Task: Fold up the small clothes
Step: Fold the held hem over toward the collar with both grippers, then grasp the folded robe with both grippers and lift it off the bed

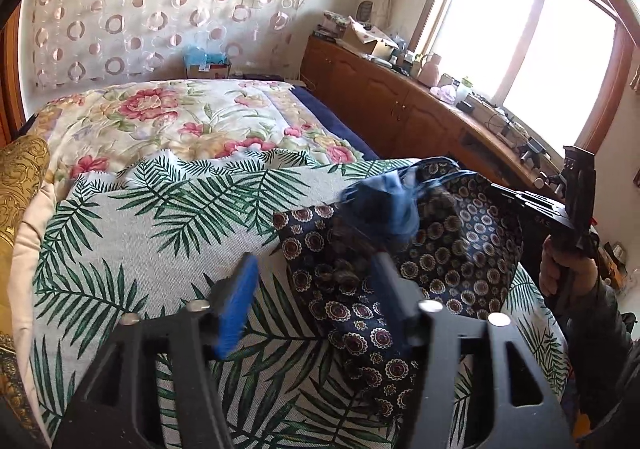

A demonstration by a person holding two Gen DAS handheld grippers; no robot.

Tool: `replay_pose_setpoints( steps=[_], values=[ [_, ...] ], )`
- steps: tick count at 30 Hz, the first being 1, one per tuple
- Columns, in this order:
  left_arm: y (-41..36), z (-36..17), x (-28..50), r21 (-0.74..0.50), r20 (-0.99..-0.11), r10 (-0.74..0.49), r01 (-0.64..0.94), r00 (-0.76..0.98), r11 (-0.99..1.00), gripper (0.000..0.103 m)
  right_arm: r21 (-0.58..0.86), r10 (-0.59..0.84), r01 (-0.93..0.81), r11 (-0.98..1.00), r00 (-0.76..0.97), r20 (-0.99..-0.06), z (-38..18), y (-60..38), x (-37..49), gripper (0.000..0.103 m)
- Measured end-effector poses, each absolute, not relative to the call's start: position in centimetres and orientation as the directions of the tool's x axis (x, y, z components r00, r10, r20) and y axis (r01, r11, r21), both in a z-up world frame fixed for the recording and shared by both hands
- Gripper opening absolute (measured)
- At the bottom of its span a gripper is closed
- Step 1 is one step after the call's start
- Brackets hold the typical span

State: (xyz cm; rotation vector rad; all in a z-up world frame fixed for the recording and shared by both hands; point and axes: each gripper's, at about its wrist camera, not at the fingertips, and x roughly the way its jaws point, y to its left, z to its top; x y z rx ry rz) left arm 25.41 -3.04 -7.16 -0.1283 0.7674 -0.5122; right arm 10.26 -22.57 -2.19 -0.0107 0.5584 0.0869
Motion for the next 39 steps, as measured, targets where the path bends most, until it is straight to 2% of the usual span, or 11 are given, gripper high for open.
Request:
replay_pose_setpoints(
  steps=[2, 15, 16, 18, 20, 23, 29, 36, 37, 39],
  values=[
    [-3.2, -7.1, 25.6, -0.294, -0.631, -0.491, 0.401, 0.6, 0.868, 0.075, 0.024, 0.069, -0.066, 0.998, 0.845, -0.53, -2.2, -23.1, 10.3, 0.004],
    [-5.8, -8.8, 30.4, -0.226, -0.702, -0.423, 0.384, 0.573, 0.895, 0.075, 0.022, 0.07, -0.069, 0.997, 0.839, -0.54, -2.2, -22.3, 10.6, 0.004],
    [-5.8, -8.9, 30.6, -0.221, -0.705, -0.417, 0.381, 0.573, 0.898, 0.075, 0.019, 0.067, -0.068, 0.998, 0.837, -0.543, -2.1, -22.2, 10.5, 0.006],
    [-5.8, -9.3, 31.0, -0.21, -0.712, -0.405, 0.376, 0.573, 0.903, 0.075, 0.0, 0.053, -0.064, 0.998, 0.834, -0.549, -2.2, -22.1, 10.6, 0.018],
    [-5.9, -9.7, 31.2, -0.199, -0.725, -0.389, 0.368, 0.568, 0.908, 0.074, -0.016, 0.038, -0.056, 0.998, 0.835, -0.548, -2.3, -21.9, 10.6, 0.036],
    [-5.9, -10.3, 31.5, -0.207, -0.741, -0.388, 0.363, 0.548, 0.909, 0.073, -0.014, 0.046, -0.065, 0.998, 0.823, -0.566, -2.8, -21.9, 11.1, 0.054],
    [-6.0, -10.7, 31.5, -0.211, -0.748, -0.389, 0.362, 0.538, 0.908, 0.073, -0.002, 0.05, -0.066, 0.998, 0.77, -0.637, -4.4, -22.2, 12.9, 0.06],
    [-6.0, -10.6, 31.5, -0.21, -0.744, -0.392, 0.367, 0.541, 0.906, 0.072, 0.037, 0.086, -0.082, 0.996, 0.747, -0.659, -4.5, -22.6, 14.6, 0.061],
    [-6.1, -10.6, 31.4, -0.211, -0.743, -0.393, 0.368, 0.542, 0.906, 0.07, 0.046, 0.098, -0.09, 0.995, 0.74, -0.666, -4.6, -22.6, 14.9, 0.061],
    [-6.2, -10.6, 31.3, -0.222, -0.738, -0.41, 0.381, 0.536, 0.898, 0.058, 0.055, 0.11, -0.099, 0.994, 0.726, -0.678, -4.8, -22.5, 15.2, 0.061]
  ],
)
